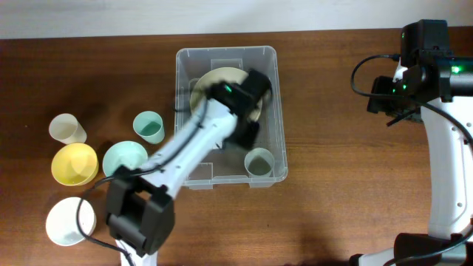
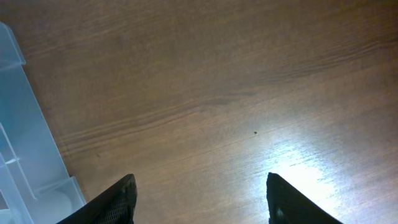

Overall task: Pack container
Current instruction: 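Release the cup and move the left gripper toward the mint cup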

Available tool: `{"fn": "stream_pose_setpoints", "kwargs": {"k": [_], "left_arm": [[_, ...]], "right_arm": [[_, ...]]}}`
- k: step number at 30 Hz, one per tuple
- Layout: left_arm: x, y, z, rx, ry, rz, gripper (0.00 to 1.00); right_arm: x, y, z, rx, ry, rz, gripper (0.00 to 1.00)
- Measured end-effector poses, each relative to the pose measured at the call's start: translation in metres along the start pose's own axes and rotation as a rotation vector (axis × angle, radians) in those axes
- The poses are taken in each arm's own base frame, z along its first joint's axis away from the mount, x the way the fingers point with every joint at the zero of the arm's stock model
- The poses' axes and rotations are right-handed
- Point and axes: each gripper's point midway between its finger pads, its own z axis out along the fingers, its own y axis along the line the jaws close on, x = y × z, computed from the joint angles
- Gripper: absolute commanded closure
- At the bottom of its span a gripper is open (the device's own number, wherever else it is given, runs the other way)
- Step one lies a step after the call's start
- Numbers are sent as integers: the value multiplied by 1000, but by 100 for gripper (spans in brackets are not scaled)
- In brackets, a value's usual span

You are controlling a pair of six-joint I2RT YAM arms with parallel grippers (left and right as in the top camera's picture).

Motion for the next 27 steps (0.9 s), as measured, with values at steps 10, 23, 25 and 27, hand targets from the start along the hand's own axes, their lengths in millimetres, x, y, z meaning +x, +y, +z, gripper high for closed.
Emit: {"fn": "stream_pose_setpoints", "kwargs": {"k": [10,23,25,27], "left_arm": [[-25,185,-124,-140,-318,-421,24],[51,252,12,-30,99,-668,24],[59,246,36,-11,165,-668,28],[64,242,51,0,205,-670,47]], "right_arm": [[0,0,0,0,-1,0,38],[1,0,0,1,4,-1,38],[1,0,0,1,4,-1,38],[1,0,0,1,4,0,38]]}}
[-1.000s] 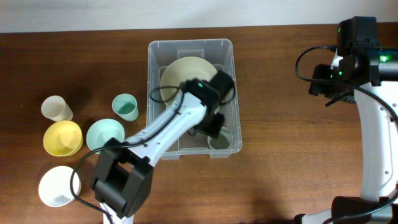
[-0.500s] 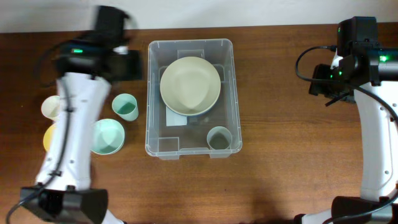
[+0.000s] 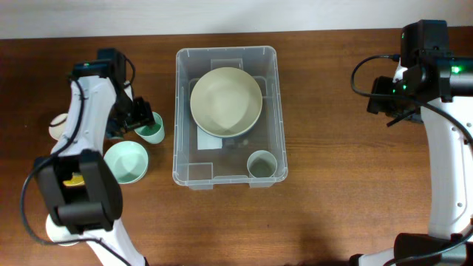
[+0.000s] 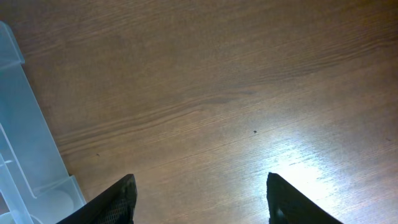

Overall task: Pack container
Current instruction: 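Release the cup and move the left gripper toward the mint cup, then carry the mint cup with the left gripper onto the grey cup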

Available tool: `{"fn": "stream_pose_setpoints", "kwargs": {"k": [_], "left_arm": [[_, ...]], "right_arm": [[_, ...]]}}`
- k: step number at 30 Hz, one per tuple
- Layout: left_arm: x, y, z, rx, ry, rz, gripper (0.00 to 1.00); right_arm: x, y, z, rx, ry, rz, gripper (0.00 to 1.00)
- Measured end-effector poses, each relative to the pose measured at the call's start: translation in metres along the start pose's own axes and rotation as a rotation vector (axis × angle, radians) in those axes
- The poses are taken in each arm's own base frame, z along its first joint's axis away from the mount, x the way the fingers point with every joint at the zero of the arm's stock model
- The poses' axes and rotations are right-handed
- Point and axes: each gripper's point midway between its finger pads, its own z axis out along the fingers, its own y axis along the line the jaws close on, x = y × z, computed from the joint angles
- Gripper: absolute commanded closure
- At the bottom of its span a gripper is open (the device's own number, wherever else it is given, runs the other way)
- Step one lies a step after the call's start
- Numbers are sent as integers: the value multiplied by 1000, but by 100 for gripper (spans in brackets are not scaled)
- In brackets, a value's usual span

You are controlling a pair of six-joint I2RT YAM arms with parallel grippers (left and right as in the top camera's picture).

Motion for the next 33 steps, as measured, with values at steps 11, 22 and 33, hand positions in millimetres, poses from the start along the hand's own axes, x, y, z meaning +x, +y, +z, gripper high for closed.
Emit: {"fn": "stream_pose_setpoints", "kwargs": {"k": [11,22,33], "left_arm": [[-11,-6,20,15,6,-3,99],[-15,-53,-85,79,-209,107,99],[102,-185,-195,297,-408,524,99]], "right_arm": [[0,0,0,0,0,0,38],[0,0,0,0,0,0,38],[-1,0,0,-1,-5,0,38]]}}
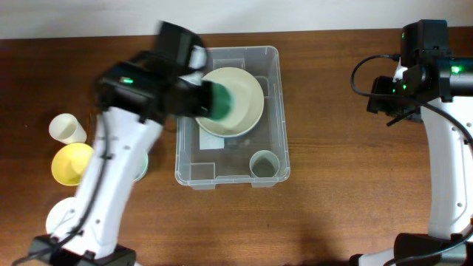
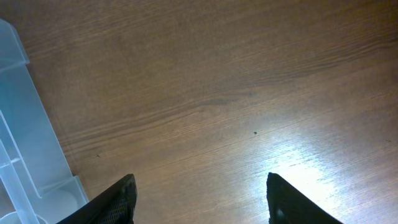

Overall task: Pack container
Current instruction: 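Carry the mint cup with the left gripper onto the grey cup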

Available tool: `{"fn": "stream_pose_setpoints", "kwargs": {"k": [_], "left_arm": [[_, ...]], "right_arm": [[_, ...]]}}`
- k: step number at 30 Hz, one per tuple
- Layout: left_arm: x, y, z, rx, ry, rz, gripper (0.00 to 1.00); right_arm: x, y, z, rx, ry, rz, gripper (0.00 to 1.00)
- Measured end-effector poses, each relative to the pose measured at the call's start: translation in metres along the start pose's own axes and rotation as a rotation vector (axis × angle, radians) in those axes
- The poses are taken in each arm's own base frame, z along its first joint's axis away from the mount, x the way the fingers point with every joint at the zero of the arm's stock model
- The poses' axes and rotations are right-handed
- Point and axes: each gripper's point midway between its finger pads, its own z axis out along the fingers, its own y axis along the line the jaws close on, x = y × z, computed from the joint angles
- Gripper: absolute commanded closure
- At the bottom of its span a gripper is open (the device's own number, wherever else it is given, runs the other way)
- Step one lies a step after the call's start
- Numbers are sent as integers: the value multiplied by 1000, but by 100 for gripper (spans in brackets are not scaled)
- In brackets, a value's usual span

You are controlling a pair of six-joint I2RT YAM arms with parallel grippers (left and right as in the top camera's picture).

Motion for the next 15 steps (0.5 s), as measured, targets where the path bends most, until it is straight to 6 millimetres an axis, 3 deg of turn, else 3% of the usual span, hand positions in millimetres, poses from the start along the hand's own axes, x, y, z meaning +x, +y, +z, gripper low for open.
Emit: {"fn": "stream_pose_setpoints", "kwargs": {"k": [6,12,15], "left_arm": [[47,-62,52,55,196,150,100],[86,-89,87,56,347,227,99],[98,-92,96,52,388,243,100]], "right_arm": [[0,0,0,0,0,0,38],[0,0,0,1,1,0,38],[1,0,0,1,2,0,38]]}}
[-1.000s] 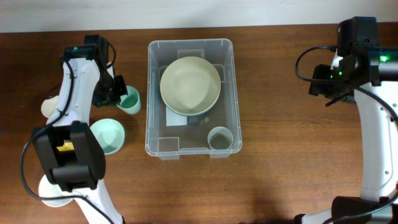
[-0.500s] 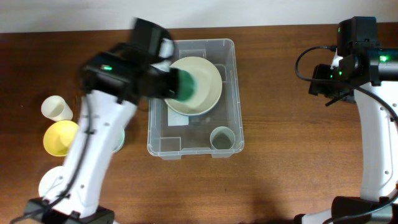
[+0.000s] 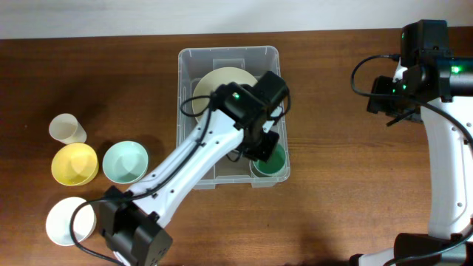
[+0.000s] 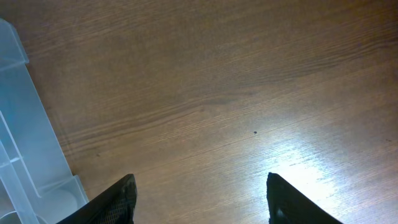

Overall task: Pack container
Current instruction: 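Carry the mint cup with the left gripper onto the grey cup, then release the mint cup and reach the left gripper to the white cup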

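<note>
The clear plastic container [image 3: 183, 111] stands mid-table with a cream bowl [image 3: 211, 87] in its back half. My left gripper [image 3: 263, 145] reaches down into the front right corner and looks shut on the far rim of a teal cup [image 3: 272, 164]. That cup sits upright in the corner, seemingly nested in the pale cup there, which is hidden. My right gripper [image 4: 199, 200] hangs open over bare table to the right of the container [image 4: 28, 155], with nothing between its fingers.
Left of the container are a cream cup [image 3: 66, 128], a yellow bowl [image 3: 74, 163], a mint bowl [image 3: 124, 162] and a white bowl [image 3: 69, 220]. The right arm [image 3: 414, 74] stands at the table's far right. The left arm crosses the container's front half.
My left gripper, holding the teal cup, was above the cream bowl; now it is down in the container's front right corner with the cup over the pale cup. The right arm is unchanged.
At first my left arm was inside the container and the teal cup stood on the table at the left. Then the gripper was at that cup. Later it held the cup over the cream bowl, and now the cup is in the front right corner.
</note>
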Available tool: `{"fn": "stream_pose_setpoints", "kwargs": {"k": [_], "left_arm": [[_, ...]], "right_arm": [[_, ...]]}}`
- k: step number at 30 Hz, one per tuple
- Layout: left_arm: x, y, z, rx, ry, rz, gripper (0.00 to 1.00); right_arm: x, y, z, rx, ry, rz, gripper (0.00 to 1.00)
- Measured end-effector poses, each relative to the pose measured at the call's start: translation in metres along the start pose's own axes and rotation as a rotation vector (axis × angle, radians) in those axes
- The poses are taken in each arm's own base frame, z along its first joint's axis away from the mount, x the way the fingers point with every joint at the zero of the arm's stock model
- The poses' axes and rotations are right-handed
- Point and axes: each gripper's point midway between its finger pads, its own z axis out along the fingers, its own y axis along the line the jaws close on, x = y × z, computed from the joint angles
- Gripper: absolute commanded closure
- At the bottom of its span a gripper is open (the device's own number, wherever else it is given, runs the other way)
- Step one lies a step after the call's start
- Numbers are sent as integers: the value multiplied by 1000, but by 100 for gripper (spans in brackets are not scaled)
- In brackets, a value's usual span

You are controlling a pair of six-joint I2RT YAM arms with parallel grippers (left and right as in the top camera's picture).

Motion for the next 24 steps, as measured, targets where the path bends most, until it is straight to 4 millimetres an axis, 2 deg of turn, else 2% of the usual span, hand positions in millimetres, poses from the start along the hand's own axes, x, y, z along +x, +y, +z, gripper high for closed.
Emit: {"fn": "stream_pose_setpoints", "kwargs": {"k": [9,10,11,12,13,15,20,22,24], "left_arm": [[2,4,10,-12,28,-6,99],[2,4,10,-13,28,-6,87],[2,4,10,-16,28,-2,69],[2,5,10,-17,30,-2,56],[2,5,10,-17,31,-7,48],[2,5,10,-19,30,-8,44],[1,13,10,-59,22,-13,45],[1,22,9,-85,24,-27,44],[-1,42,5,-133,14,-68,41]], "right_arm": [[1,0,0,0,2,-1,38],[1,0,0,0,2,-1,38],[1,0,0,1,2,-1,38],[1,0,0,1,2,0,38],[1,0,0,0,2,-1,38],[1,0,0,1,2,-1,38],[1,0,0,1,2,-1,38],[1,0,0,1,2,0,38],[1,0,0,1,2,-1,38]]}}
